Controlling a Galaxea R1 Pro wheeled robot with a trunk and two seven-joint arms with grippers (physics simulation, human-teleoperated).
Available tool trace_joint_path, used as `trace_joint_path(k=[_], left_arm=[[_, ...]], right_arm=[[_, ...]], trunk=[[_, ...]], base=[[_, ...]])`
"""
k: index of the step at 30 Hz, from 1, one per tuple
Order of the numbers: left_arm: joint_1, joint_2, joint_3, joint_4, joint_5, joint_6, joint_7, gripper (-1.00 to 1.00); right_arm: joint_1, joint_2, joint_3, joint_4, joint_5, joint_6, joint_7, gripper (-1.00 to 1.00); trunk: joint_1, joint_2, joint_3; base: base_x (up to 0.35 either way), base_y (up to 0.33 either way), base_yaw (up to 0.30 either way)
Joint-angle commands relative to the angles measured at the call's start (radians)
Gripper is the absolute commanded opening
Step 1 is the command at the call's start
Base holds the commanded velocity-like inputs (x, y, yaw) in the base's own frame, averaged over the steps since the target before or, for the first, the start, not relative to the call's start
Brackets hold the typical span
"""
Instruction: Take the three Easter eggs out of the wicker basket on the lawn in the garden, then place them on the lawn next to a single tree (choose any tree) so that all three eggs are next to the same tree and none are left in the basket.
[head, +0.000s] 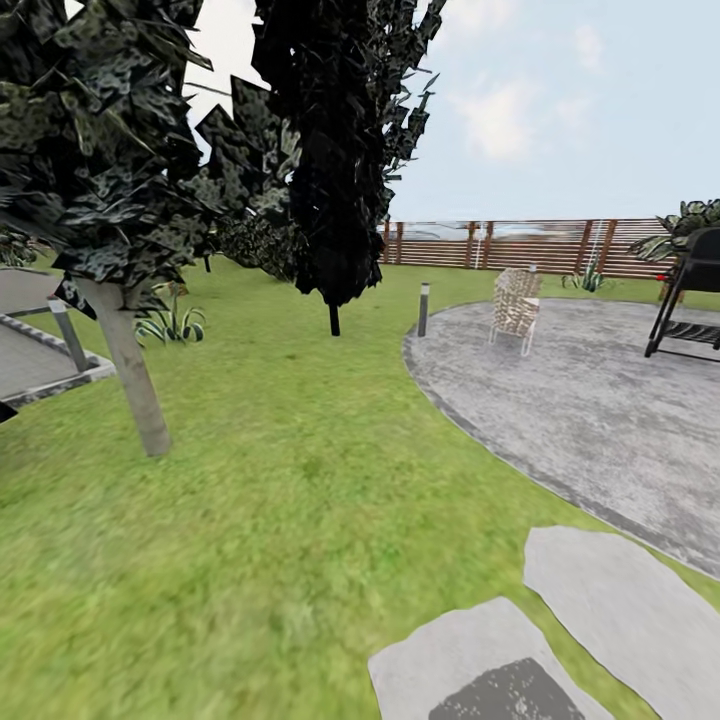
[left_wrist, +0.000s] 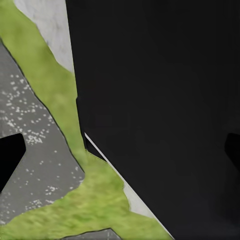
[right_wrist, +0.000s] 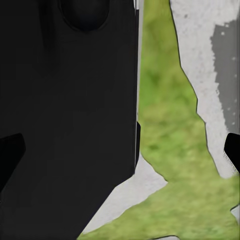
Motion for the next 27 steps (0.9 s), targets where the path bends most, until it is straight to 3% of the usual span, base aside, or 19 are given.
trace_joint_path(k=[1,27], left_arm=[[0.001,0.0,0.001,-0.002,-0.004,0.001,-0.001,1.0],[0.001,0.0,0.001,-0.002,-0.004,0.001,-0.001,1.0]], right_arm=[[0.0,0.0,0.0,0.0,0.001,0.0,-0.001,1.0],[0.0,0.0,-0.001,0.0,-0.003,0.0,-0.002,1.0]], trunk=[[0.001,0.0,-0.001],[0.001,0.0,-0.001]], base=[[0.253,0.0,0.0],[0.253,0.0,0.0]])
